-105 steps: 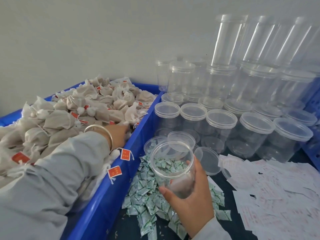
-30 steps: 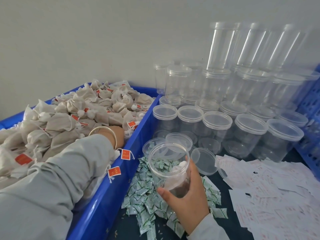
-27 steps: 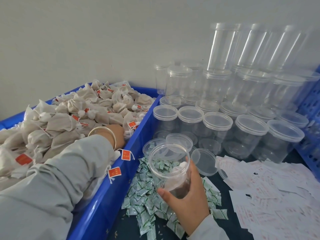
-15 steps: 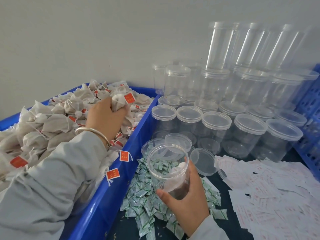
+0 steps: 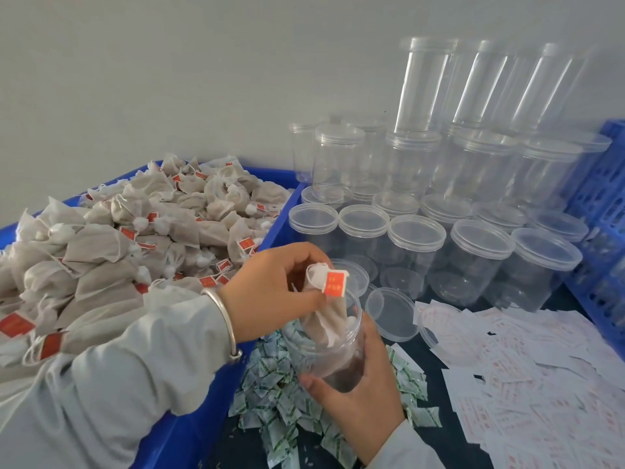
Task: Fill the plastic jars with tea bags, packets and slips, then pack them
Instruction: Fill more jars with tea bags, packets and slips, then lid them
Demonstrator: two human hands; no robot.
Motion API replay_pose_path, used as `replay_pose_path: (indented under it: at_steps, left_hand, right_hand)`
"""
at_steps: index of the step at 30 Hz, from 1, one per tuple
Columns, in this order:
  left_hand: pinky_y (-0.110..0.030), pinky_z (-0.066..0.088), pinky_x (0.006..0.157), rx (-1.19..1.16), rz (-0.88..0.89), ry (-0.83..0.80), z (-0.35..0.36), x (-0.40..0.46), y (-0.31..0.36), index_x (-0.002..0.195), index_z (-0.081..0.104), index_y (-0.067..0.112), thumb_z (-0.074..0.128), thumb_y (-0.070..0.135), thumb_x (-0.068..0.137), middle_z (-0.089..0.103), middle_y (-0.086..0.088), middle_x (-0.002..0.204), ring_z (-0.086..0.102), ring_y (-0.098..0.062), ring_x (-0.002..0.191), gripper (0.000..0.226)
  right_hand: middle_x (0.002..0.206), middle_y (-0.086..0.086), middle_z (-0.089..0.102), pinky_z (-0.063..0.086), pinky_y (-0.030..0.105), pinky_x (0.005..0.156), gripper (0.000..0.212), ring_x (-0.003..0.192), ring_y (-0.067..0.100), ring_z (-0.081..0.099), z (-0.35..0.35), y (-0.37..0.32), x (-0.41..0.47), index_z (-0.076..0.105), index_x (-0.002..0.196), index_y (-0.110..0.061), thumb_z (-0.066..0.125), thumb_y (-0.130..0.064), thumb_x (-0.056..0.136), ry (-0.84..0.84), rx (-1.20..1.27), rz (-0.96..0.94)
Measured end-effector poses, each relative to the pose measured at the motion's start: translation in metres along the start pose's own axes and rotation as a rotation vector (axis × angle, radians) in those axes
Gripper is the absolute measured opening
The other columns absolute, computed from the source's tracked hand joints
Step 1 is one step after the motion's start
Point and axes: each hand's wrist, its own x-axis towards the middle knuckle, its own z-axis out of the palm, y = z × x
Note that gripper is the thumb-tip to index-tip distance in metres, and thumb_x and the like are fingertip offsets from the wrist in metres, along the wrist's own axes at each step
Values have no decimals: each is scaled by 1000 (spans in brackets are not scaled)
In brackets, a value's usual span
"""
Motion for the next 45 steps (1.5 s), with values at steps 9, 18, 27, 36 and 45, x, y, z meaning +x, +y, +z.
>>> replay_pose_path:
  at_steps: [9,18,27,36,45]
  left_hand:
    - [-13,50,67,3,23,160,-16,4,-1,87,63,33,71,19,76,67,13,80,60,1,70,19]
    - [-25,43,70,629,-358,331,-61,21,-44,103,62,25,62,22,85,61,2,108,57,-11,82,18]
    - [-29,42,79,859,-592,-303,-55,31,-75,149,2,33,41,21,97,54,-11,131,57,-25,95,67]
    - [-27,38,93,948,-590,-365,-44,33,-62,139,40,20,35,16,101,51,-8,136,51,-25,119,38]
    - [-24,40,84,915,-556,-265,-46,33,-58,125,55,16,37,13,99,62,-8,118,58,-24,104,31]
  right_hand:
    - [146,-15,39,35,44,110,114,136,9,38,-1,-1,-2,23,144,-43,88,-50,51,13,-25,-24]
    - [142,-24,38,34,39,112,114,133,-1,35,-4,-5,-4,22,141,-49,84,-60,47,16,-72,-9]
    - [141,-24,39,34,40,112,113,133,-1,36,-4,-8,-5,22,142,-49,85,-56,48,15,-62,-13]
    - [140,-24,41,35,38,112,109,131,-2,38,-4,-10,-6,24,139,-51,86,-54,50,20,-58,-19]
    - [140,-25,40,35,39,112,109,132,-2,37,-3,-10,-7,24,139,-52,85,-54,49,26,-60,-10]
